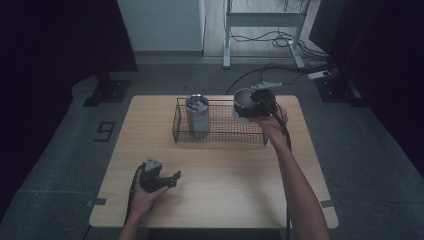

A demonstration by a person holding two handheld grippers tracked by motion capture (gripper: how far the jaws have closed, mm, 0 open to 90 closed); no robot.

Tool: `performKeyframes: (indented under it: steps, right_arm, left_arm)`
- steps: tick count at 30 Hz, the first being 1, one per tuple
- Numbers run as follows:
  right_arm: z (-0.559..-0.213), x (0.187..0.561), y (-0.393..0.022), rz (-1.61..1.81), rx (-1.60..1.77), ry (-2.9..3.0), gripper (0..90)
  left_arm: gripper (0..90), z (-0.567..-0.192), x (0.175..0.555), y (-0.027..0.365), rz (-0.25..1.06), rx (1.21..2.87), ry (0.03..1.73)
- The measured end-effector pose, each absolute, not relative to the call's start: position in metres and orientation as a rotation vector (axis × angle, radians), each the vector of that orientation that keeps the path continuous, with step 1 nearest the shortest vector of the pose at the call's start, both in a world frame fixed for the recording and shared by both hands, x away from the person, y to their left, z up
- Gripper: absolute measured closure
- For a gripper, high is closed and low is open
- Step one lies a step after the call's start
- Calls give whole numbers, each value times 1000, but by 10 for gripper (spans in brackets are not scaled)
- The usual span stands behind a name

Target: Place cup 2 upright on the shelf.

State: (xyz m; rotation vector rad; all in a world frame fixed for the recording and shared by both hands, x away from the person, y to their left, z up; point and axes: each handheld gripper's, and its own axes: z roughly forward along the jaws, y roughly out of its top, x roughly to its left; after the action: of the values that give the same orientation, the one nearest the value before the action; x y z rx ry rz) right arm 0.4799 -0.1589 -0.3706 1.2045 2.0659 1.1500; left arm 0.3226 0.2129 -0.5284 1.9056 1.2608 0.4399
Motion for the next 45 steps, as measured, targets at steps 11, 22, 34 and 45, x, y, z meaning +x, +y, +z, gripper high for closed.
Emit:
performKeyframes:
  steps: [11, 22, 34, 45]
  right_arm:
    - [-377, 492, -157, 1138, 1204, 2092, 68]
    - [-383, 510, -154, 1112, 1228, 2106, 68]
    - [-402, 527, -150, 1069, 1248, 2143, 68]
    - [-420, 536, -155, 1056, 1277, 2161, 68]
  left_arm:
    - [146, -529, 323, 213, 438, 1908, 1264]
    - [146, -526, 321, 214, 433, 1893, 1257]
    - [146, -528, 321, 213, 422, 1895, 1257]
    - [146, -530, 322, 211, 416, 1900, 1257]
